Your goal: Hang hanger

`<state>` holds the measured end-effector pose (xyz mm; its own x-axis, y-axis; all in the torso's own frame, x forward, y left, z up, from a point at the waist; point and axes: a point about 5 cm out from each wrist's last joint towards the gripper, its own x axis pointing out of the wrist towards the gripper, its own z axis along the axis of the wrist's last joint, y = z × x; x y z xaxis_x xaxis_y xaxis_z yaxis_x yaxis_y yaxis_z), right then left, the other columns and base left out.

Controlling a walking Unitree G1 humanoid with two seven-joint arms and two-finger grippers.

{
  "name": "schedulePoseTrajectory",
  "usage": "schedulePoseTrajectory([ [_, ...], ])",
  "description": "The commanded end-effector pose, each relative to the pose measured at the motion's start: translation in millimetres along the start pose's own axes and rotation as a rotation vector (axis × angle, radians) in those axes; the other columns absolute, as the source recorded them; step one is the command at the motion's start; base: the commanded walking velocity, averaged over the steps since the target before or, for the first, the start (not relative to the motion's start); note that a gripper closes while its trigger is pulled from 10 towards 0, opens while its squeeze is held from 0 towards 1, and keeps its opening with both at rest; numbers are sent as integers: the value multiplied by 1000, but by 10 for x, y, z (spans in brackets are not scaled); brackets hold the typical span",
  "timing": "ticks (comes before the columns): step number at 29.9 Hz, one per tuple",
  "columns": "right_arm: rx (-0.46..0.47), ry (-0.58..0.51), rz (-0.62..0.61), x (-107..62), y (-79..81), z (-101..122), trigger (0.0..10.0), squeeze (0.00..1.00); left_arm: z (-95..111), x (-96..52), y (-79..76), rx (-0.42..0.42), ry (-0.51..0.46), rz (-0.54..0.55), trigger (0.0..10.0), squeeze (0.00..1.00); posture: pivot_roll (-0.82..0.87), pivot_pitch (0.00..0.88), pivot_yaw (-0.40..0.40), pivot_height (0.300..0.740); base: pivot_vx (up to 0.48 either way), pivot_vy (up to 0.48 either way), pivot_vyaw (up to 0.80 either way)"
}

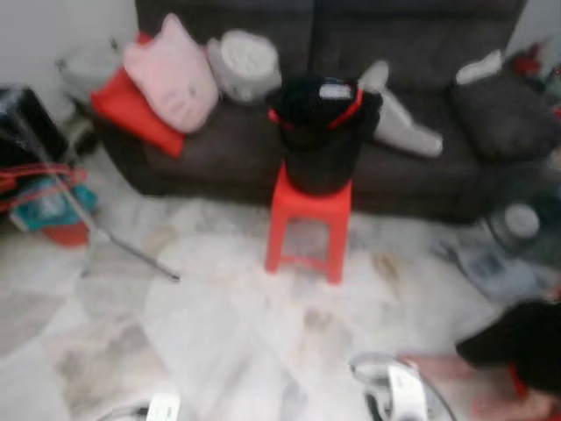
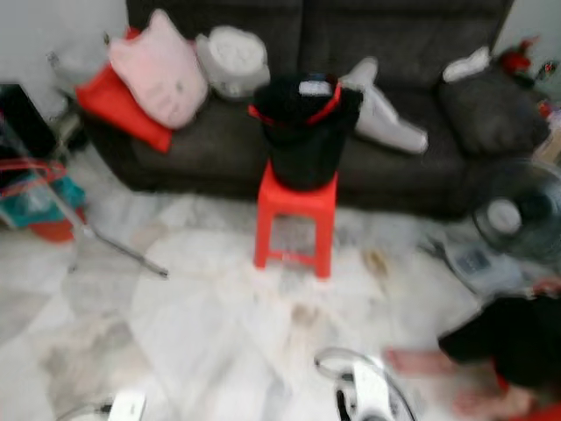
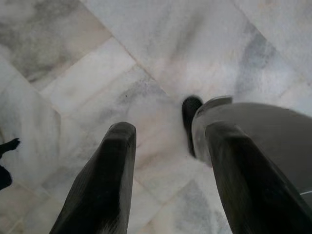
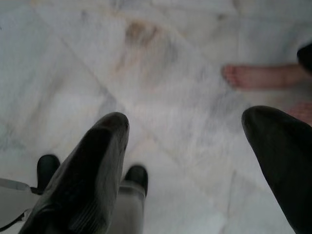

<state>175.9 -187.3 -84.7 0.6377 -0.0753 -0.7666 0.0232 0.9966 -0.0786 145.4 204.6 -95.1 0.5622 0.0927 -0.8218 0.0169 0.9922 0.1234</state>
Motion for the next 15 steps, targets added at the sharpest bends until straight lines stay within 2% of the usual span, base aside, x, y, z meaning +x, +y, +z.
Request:
schedulePoseTrajectory([
  [1, 12, 1, 20, 1, 85, -4, 10000, 0, -70, -15, 34, 10, 30, 7, 10000, 0, 8, 60, -22, 740, 274, 0, 0],
  [15, 12, 0, 21, 1, 83, -3, 10000, 0, -64, -14, 27, 10, 27, 5, 10000, 0, 7, 58, -23, 740, 277, 0, 0],
])
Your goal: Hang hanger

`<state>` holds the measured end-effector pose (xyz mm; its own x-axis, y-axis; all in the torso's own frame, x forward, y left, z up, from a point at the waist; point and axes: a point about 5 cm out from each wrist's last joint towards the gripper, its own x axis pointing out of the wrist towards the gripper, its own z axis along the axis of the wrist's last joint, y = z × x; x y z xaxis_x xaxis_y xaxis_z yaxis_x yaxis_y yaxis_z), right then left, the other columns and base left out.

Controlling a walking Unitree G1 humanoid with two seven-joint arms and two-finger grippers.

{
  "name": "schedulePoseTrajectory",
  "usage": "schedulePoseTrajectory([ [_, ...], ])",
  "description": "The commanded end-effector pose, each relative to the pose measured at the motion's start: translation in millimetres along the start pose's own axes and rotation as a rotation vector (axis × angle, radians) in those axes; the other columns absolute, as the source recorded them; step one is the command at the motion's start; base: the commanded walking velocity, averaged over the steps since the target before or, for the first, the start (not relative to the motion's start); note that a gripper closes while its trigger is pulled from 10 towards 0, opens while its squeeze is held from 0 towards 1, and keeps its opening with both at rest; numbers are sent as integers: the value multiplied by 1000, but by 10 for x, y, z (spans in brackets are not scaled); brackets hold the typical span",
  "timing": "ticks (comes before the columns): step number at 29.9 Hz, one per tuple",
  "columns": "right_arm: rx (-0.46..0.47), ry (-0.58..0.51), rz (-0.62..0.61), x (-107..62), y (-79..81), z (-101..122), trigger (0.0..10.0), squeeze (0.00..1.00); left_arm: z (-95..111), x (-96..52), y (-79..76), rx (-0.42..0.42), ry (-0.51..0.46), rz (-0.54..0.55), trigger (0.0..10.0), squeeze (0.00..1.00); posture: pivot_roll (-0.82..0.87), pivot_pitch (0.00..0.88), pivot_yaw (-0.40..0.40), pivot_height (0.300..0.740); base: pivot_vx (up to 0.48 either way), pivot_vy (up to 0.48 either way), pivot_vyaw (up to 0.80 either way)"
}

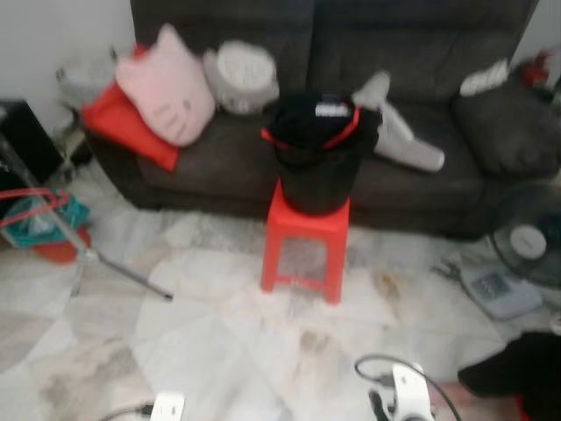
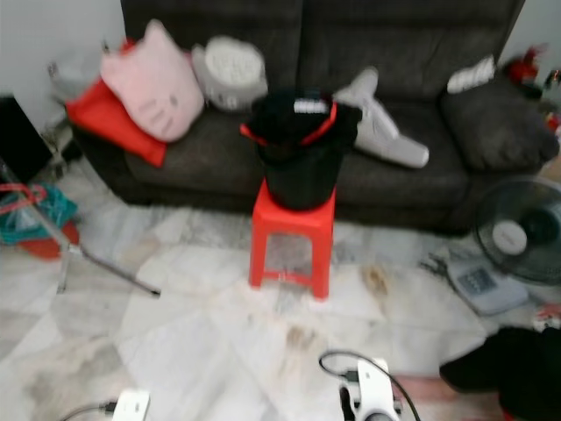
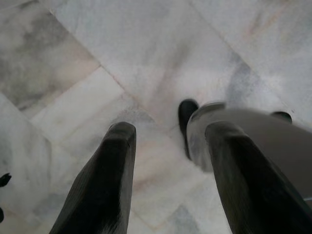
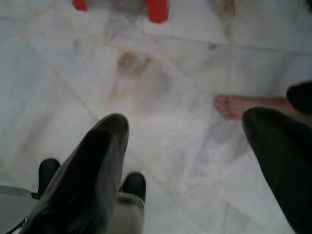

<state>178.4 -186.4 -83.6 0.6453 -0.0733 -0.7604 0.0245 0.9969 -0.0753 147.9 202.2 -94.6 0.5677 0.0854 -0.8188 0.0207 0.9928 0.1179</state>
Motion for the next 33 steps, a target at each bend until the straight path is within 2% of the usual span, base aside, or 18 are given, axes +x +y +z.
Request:
schedulePoseTrajectory([
  [1, 9, 10, 19, -5, 75, -30, 10000, 0, -88, -22, 51, 10, 33, 12, 10000, 0, 7, 57, -23, 740, 277, 0, 0],
  [9, 4, 7, 21, -6, 78, -29, 10000, 0, -97, -25, 54, 11, 36, 13, 10000, 0, 4, 57, -22, 740, 280, 0, 0],
  [13, -42, -10, 26, -4, 75, -6, 10000, 0, -102, -26, 55, 11, 37, 12, 10000, 0, 2, 53, -25, 740, 278, 0, 0],
  [15, -73, -16, 21, -3, 70, 3, 10000, 0, -102, -26, 55, 10, 37, 12, 10000, 0, 1, 51, -25, 740, 281, 0, 800],
  [21, -40, -7, 20, -5, 72, -12, 10000, 0, -96, -25, 58, 13, 36, 11, 10000, 0, 1, 45, -24, 740, 281, 0, 714],
  [24, -7, -6, 17, -9, 77, -25, 10000, 0, -96, -25, 62, 16, 36, 11, 10000, 0, 1, 38, -22, 740, 277, 0, 0],
  [33, -8, -4, 19, -13, 92, -38, 10000, 0, -104, -27, 60, 28, 39, 6, 10000, 0, -2, 27, -16, 740, 281, 0, 0],
])
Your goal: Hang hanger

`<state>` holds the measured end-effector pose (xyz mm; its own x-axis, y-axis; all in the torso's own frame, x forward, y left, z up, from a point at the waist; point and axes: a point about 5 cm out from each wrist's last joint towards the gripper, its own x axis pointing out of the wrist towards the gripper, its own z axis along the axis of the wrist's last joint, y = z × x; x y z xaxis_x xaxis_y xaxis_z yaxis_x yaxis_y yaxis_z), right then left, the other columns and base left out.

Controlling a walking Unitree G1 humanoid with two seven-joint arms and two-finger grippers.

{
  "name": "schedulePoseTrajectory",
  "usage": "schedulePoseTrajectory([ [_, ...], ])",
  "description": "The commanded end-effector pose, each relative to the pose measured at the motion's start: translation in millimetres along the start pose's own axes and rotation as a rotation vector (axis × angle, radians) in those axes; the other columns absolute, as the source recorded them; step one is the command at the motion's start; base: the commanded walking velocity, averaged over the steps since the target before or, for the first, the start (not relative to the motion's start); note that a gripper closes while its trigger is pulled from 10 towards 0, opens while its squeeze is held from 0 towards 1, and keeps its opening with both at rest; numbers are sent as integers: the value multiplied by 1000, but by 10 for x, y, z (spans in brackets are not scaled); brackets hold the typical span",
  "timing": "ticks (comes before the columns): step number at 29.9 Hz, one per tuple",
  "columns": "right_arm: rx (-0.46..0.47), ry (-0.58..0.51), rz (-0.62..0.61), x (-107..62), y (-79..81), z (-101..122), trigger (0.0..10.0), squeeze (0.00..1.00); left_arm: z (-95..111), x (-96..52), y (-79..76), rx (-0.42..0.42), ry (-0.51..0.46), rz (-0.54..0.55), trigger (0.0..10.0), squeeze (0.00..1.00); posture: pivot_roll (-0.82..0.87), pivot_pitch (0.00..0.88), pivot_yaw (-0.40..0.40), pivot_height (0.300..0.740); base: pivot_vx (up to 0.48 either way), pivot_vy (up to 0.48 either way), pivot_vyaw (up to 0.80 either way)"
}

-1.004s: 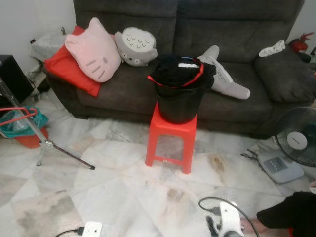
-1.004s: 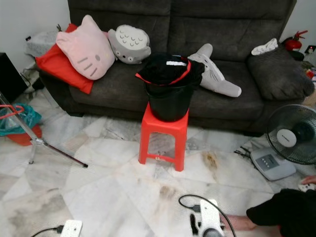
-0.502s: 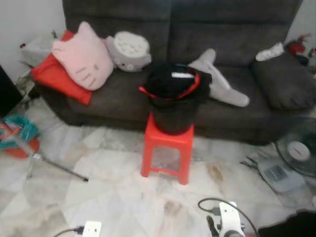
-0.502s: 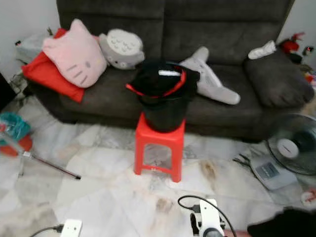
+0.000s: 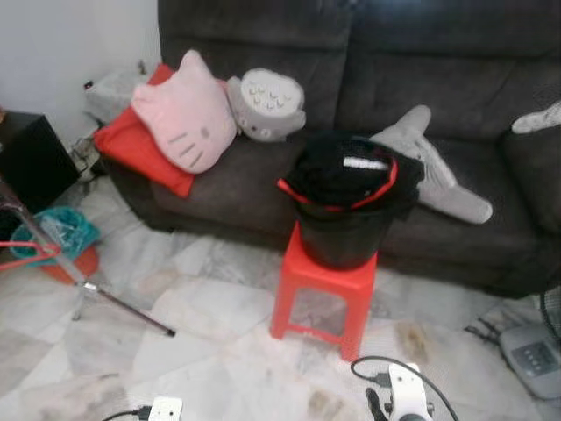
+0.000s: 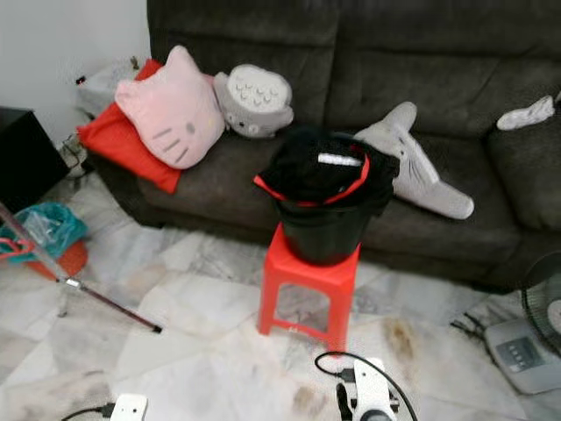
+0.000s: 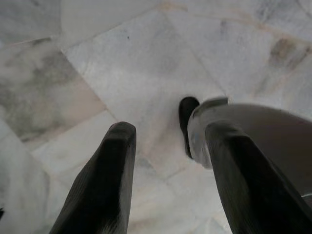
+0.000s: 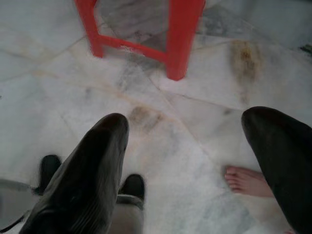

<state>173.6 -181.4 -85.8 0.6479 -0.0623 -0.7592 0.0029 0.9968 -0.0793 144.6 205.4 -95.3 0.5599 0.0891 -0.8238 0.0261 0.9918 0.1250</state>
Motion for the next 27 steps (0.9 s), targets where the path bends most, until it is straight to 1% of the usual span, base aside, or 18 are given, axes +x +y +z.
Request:
schedulePoseTrajectory([
  [1, 12, -1, 8, 5, 42, 12, 10000, 0, -71, -16, 29, 20, 29, 3, 10000, 0, -2, 27, -16, 740, 281, 0, 0],
  [7, 34, 8, -7, 1, 37, -9, 10000, 0, -84, -21, 42, 22, 32, 6, 10000, 0, 0, 17, -15, 740, 279, 0, 0],
  [13, 36, 5, -7, -2, 36, -13, 10000, 0, -89, -23, 56, 22, 33, 11, 10000, 0, -1, 10, -15, 740, 279, 0, -758],
  [18, 35, 1, -7, -3, 37, -11, 10000, 0, -81, -21, 58, 22, 31, 10, 10000, 0, -2, 7, -15, 740, 274, 0, 0],
  [27, 43, -6, -10, 2, 42, 7, 10000, 0, -59, -15, 65, 19, 26, 14, 10000, 0, -5, 38, -10, 740, 273, 0, 0],
])
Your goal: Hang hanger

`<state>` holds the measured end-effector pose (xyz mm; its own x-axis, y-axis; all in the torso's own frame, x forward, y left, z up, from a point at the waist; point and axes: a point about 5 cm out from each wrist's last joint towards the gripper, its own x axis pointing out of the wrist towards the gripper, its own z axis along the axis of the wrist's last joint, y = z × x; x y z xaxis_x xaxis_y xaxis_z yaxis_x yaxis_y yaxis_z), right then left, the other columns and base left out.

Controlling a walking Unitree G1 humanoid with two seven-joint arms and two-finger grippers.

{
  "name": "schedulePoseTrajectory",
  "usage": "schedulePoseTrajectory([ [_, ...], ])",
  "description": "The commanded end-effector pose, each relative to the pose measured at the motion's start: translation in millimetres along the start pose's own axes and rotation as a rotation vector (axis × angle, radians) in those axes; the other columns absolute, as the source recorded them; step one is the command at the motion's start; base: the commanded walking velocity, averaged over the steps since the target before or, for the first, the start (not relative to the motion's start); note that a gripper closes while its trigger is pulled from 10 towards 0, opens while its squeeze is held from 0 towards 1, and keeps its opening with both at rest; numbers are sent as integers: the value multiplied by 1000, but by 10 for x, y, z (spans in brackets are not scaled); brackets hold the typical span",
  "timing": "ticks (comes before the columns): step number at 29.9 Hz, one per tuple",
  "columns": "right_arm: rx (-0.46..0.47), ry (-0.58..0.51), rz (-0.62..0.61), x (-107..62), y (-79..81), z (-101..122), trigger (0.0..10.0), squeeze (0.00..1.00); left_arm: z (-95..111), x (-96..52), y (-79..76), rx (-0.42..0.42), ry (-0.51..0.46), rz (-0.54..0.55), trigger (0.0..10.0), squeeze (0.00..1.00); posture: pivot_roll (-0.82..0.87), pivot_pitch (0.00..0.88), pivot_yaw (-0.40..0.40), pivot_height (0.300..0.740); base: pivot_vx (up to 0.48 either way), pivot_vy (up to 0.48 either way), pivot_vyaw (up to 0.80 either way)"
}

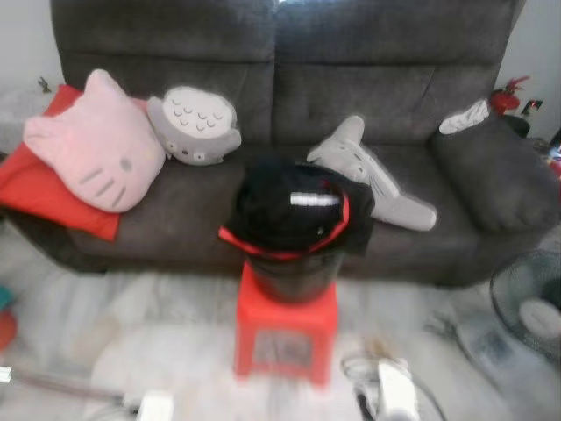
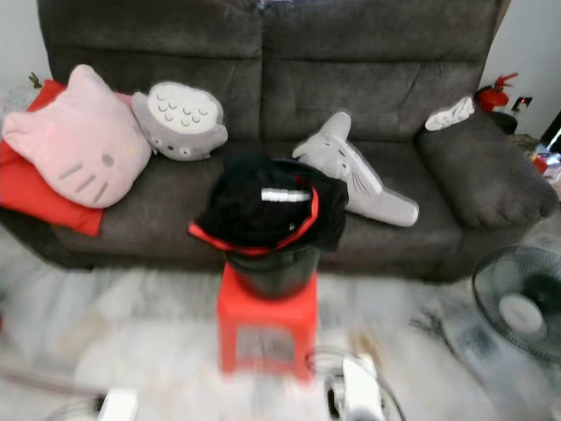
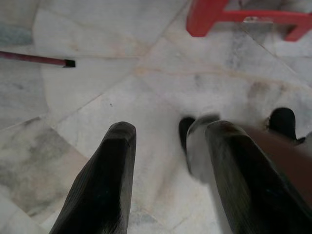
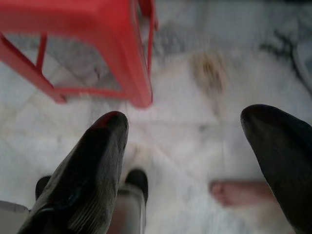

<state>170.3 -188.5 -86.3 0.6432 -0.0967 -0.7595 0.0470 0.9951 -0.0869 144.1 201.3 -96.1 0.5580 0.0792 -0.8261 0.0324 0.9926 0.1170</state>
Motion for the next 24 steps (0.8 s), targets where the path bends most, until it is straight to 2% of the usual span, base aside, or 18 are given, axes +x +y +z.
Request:
schedulePoseTrajectory([
  [1, 15, -10, 25, 11, 114, 36, 10000, 0, -54, -17, 106, 18, 24, 24, 10000, 0, -5, 38, -10, 740, 270, 0, 0],
  [5, 20, -18, 25, 14, 118, 52, 10000, 0, -47, -15, 111, 19, 24, 27, 10000, 0, -8, 48, -8, 740, 265, 0, 0],
  [10, 20, -36, 31, 15, 123, 75, 10000, 0, -34, -13, 117, 24, 16, 35, 10000, 0, -16, 54, -4, 740, 0, 0, 0],
  [15, 3, -84, 41, 12, 129, 122, 10000, 0, -28, -11, 116, 31, 18, 33, 10000, 0, -27, 57, -2, 740, 0, 0, 0],
  [19, 29, -146, 26, 0, 118, 167, 10000, 0, -24, -10, 117, 29, 15, 34, 10000, 0, -33, 59, -6, 740, 0, 0, 0],
  [24, -7, -216, 10, -14, 108, 228, 10000, 0, -28, -11, 118, 32, 17, 36, 10000, 0, -36, 58, -7, 740, 0, 0, 0],
])
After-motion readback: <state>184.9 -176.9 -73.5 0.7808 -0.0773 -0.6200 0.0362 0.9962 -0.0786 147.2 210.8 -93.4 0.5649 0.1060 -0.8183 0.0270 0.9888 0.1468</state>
